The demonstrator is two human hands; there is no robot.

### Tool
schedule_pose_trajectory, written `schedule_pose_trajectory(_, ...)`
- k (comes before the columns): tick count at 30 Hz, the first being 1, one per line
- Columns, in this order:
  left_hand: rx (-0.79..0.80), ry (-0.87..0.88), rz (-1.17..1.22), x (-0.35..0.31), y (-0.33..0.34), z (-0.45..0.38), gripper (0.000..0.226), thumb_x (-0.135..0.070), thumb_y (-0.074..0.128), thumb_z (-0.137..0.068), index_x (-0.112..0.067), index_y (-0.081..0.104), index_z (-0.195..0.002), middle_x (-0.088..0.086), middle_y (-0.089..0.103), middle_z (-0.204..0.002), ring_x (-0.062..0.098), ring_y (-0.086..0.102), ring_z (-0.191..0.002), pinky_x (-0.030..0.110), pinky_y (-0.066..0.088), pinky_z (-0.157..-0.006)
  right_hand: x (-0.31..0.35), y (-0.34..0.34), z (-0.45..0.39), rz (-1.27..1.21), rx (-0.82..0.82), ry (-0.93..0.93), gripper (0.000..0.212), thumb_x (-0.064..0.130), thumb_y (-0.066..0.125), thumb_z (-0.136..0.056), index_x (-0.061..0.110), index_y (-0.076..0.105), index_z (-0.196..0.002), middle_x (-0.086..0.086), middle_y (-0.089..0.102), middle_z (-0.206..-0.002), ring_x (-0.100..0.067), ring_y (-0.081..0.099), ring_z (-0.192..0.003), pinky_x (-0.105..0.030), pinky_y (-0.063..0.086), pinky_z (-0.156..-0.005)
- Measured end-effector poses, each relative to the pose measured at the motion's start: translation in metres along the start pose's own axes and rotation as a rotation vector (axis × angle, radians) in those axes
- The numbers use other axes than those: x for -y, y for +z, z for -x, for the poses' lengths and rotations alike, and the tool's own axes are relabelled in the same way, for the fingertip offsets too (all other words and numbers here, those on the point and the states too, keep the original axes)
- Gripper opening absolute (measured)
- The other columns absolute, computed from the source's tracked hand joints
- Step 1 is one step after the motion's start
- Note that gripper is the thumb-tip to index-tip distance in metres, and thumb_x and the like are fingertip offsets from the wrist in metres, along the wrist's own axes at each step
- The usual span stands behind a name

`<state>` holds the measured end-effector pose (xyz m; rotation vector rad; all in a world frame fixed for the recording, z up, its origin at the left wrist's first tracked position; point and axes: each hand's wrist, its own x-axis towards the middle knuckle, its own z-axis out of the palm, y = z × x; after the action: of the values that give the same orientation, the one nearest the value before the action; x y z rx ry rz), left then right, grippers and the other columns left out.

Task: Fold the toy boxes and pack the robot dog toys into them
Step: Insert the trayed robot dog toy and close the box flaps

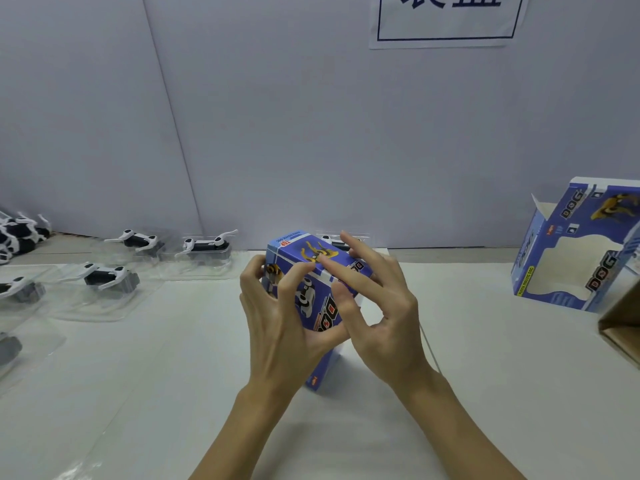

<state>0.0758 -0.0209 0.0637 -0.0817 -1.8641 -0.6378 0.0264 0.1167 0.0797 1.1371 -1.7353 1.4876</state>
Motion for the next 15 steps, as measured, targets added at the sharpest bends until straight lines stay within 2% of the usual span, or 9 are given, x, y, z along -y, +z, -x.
schedule_pose_trajectory(4, 0.011, -0.015, 0.002, 0.002, -0.001, -0.001, 0.073, -0.062, 0.072, -0.077, -0.045, 0.036, -0.138, 0.011, 0.03, -0.146, 0.029, 0.042, -0.135, 0.057, 0.057, -0.093, -0.001, 0.004, 0.001, 0.061, -0.006, -0.035, 0.04, 0.025, 0.071, -0.097, 0.021, 0.068, -0.137, -0.003, 0.053, -0.151, -0.031, 0.049, -0.136, -0.023, 0.052, -0.102)
schedule_pose_trajectory(9, 0.006, -0.034, 0.013, 0.005, -0.002, -0.002, 0.07, -0.058, 0.075, -0.074, -0.031, 0.046, -0.132, 0.003, 0.031, -0.143, 0.032, 0.046, -0.131, 0.055, 0.057, -0.092, 0.0, 0.009, 0.001, 0.082, -0.036, -0.042, 0.036, 0.023, 0.07, -0.098, 0.024, 0.068, -0.134, -0.002, 0.058, -0.146, -0.031, 0.051, -0.135, -0.032, 0.058, -0.098)
schedule_pose_trajectory(12, 0.009, -0.05, 0.038, 0.008, -0.003, -0.003, 0.068, -0.056, 0.076, -0.073, -0.03, 0.047, -0.13, 0.002, 0.031, -0.142, 0.031, 0.046, -0.131, 0.055, 0.057, -0.092, 0.003, 0.013, 0.0, 0.087, -0.057, -0.043, 0.033, 0.024, 0.069, -0.099, 0.021, 0.071, -0.131, -0.001, 0.06, -0.144, -0.029, 0.053, -0.133, -0.037, 0.058, -0.098)
schedule_pose_trajectory(15, 0.007, -0.068, 0.075, 0.009, -0.004, -0.003, 0.068, -0.054, 0.078, -0.073, -0.029, 0.048, -0.127, 0.004, 0.033, -0.14, 0.028, 0.046, -0.132, 0.052, 0.058, -0.092, 0.005, 0.015, 0.0, 0.103, -0.071, -0.054, 0.031, 0.025, 0.067, -0.099, 0.019, 0.073, -0.129, 0.0, 0.062, -0.143, -0.027, 0.055, -0.13, -0.037, 0.056, -0.1)
